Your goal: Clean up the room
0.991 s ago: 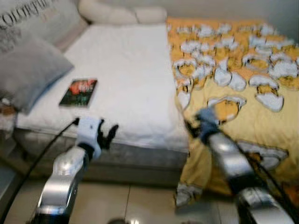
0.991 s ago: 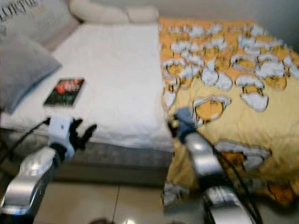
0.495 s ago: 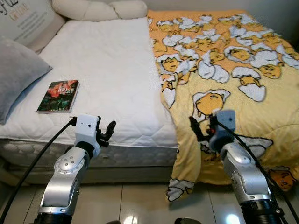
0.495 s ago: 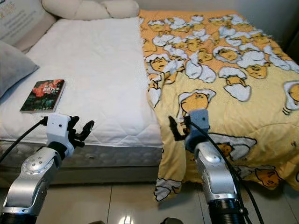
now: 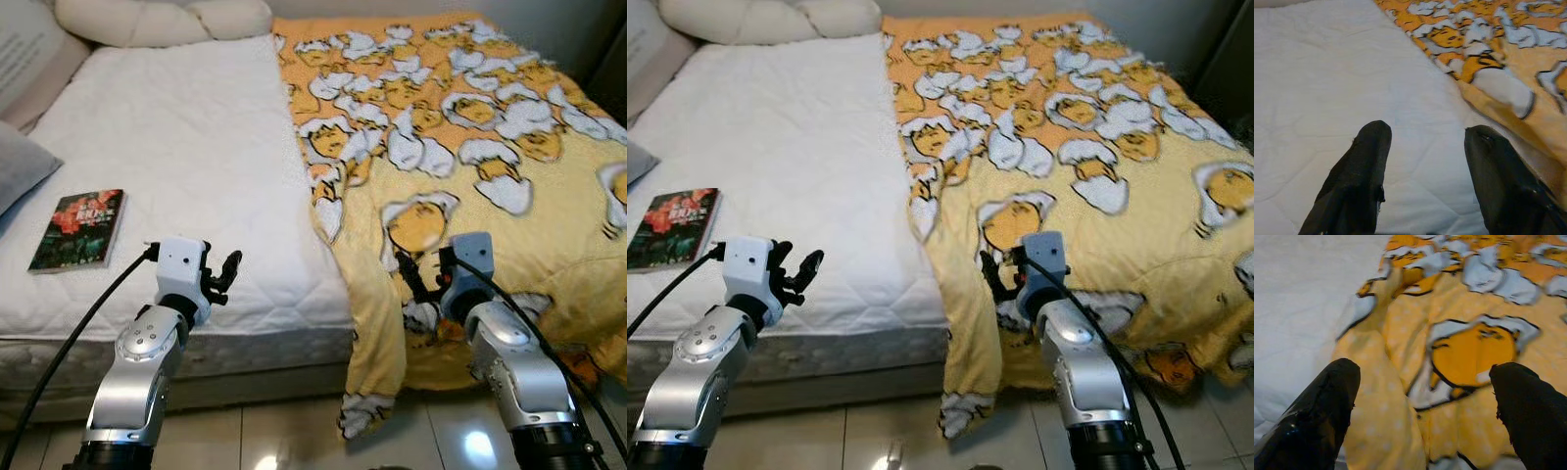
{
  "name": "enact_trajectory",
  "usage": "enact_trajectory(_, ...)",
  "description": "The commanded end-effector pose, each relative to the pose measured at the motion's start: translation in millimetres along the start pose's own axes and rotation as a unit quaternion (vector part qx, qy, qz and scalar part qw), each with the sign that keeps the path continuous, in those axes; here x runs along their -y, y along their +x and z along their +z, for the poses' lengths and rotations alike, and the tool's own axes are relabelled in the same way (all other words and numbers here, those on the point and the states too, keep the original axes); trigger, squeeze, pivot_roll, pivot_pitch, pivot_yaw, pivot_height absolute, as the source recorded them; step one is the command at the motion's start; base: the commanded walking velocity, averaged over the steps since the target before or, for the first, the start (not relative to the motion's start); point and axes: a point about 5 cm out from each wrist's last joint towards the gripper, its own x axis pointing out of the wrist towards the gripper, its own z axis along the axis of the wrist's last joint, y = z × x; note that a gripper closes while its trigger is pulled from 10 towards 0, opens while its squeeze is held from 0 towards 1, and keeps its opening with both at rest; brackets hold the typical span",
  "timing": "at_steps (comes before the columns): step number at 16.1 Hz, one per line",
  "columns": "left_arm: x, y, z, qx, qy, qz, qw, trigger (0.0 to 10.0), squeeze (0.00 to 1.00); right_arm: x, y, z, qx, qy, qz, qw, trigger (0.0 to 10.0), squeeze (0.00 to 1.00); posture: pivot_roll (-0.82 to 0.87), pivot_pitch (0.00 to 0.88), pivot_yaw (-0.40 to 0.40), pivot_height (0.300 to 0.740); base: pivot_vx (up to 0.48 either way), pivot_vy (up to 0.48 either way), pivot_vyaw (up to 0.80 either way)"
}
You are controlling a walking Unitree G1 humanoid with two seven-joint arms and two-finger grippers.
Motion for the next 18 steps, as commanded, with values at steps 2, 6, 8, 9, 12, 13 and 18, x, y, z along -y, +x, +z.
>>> enact_trajectory(2, -5.0, -0.7, -2.4, -0.004, -0.001, 0.015, 1.000, 10.0, 0.00, -5.0, 1.2, 5.5, -0.003, -0.030, 0.017, 0.999, 10.0, 1.00, -0.02, 0.000, 0.035, 0.740, 0.375, 0.000, 0.40)
enact_trajectory(6, -3.3, -0.6, -3.2, -0.004, -0.003, 0.018, 1.000, 10.0, 0.00, -3.9, 4.0, 6.6, -0.013, -0.031, 0.028, 0.999, 10.0, 1.00, -0.02, 0.000, 0.023, 0.740, 0.367, 0.000, 0.20)
enact_trajectory(8, -1.8, -0.4, -4.2, -0.008, 0.012, 0.014, 1.000, 10.0, 0.00, 0.3, 7.2, 6.9, -0.031, -0.060, 0.031, 0.997, 10.0, 1.00, -0.02, 0.000, 0.021, 0.740, 0.000, 0.000, 0.00)
enact_trajectory(9, -0.1, -0.7, -4.9, -0.008, 0.012, 0.006, 1.000, 10.0, 0.00, 3.4, 10.1, 5.9, -0.041, -0.068, 0.023, 0.997, 10.0, 1.00, -0.02, 0.000, 0.021, 0.740, 0.000, 0.000, 0.00)
enact_trajectory(12, 2.1, -1.7, -5.4, -0.011, 0.015, -0.013, 1.000, 10.0, 0.00, 5.5, 20.9, 0.7, -0.071, -0.082, 0.022, 0.994, 10.0, 1.00, -0.02, 0.000, 0.023, 0.740, 0.000, 0.000, 0.00)
enact_trajectory(13, 2.9, -2.5, -5.1, -0.015, 0.022, -0.027, 0.999, 10.0, 0.00, 4.6, 28.4, -2.0, -0.086, -0.083, 0.031, 0.992, 10.0, 1.00, -0.01, 0.000, 0.023, 0.740, 0.000, 0.000, 0.00)
enact_trajectory(18, -5.7, -11.1, -6.6, -0.056, 0.059, -0.099, 0.992, 10.0, 0.00, -13.8, 62.4, -22.5, -0.169, -0.103, 0.068, 0.978, 10.0, 1.00, 0.03, 0.000, 0.020, 0.740, 0.000, 0.000, 0.00)
